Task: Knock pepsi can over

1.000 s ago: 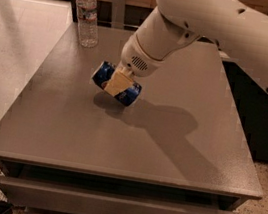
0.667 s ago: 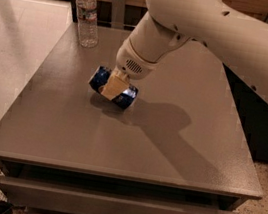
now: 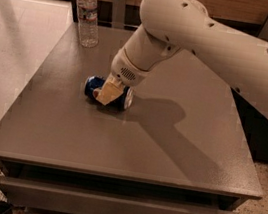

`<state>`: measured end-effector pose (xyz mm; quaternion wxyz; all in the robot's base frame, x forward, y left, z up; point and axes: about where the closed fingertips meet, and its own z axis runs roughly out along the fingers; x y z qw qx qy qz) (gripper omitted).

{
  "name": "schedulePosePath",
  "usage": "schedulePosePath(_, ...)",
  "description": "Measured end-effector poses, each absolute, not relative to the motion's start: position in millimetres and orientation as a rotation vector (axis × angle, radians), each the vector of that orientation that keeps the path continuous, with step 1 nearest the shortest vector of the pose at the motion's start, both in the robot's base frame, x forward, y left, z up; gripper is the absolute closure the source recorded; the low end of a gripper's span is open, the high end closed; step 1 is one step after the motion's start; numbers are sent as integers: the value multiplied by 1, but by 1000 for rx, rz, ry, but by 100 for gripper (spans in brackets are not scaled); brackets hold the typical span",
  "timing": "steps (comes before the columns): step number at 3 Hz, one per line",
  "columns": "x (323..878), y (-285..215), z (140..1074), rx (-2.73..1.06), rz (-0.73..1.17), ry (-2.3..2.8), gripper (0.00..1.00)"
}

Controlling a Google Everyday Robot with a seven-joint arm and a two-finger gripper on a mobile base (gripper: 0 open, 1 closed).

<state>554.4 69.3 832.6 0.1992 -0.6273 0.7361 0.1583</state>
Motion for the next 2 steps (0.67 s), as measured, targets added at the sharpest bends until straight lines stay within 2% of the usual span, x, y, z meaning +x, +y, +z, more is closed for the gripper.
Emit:
schedulePosePath(1, 554, 69, 835, -1754, 443, 2059, 89)
schedulePosePath(2, 554, 70, 835, -1757, 442, 2057, 65)
